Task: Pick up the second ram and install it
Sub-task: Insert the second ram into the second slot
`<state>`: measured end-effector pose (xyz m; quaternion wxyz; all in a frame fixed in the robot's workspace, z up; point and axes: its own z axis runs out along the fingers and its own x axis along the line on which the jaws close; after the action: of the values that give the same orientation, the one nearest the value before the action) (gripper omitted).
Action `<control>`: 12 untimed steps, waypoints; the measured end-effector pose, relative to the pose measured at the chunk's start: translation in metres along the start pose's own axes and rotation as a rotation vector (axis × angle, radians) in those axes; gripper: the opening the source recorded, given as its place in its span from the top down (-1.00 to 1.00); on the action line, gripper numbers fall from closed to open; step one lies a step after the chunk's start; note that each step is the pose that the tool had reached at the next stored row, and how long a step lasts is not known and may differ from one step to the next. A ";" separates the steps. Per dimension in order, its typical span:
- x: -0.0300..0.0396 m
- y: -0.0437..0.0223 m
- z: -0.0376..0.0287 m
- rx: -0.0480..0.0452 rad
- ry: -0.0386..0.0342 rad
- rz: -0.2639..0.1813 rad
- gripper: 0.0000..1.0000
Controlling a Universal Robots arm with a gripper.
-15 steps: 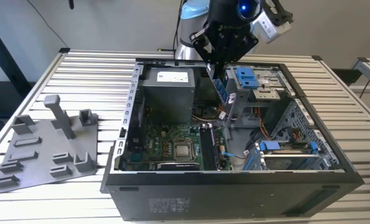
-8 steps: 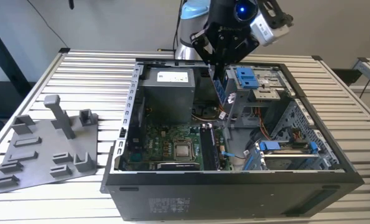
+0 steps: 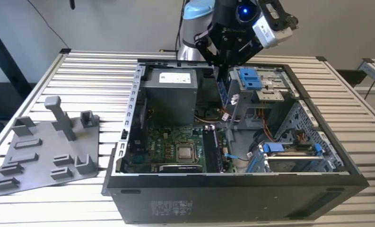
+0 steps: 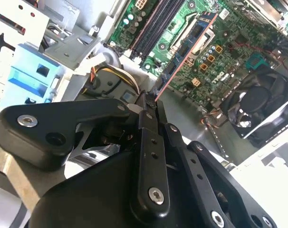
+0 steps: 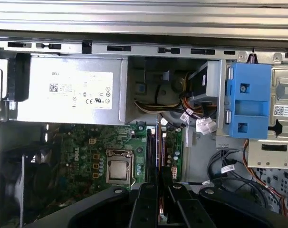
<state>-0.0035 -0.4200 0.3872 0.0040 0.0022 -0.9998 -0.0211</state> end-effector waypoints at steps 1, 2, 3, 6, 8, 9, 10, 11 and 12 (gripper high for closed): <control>-0.0001 0.0000 0.0000 0.0000 -0.0001 0.002 0.72; -0.0001 0.0000 0.0001 -0.0001 -0.0001 0.002 0.72; -0.0001 0.0000 0.0001 -0.0002 -0.0002 0.003 0.72; -0.0002 0.0000 0.0001 -0.0002 -0.0002 0.003 0.72; -0.0001 0.0000 0.0001 -0.0002 -0.0002 0.003 0.72; -0.0001 0.0000 0.0001 -0.0002 -0.0002 0.003 0.72; -0.0002 0.0000 0.0001 -0.0003 -0.0002 0.003 0.72; -0.0002 0.0000 0.0003 -0.0002 -0.0002 0.003 0.72; -0.0001 -0.0001 0.0005 -0.0003 -0.0003 0.004 0.72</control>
<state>-0.0034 -0.4200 0.3867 0.0039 0.0004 -0.9998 -0.0213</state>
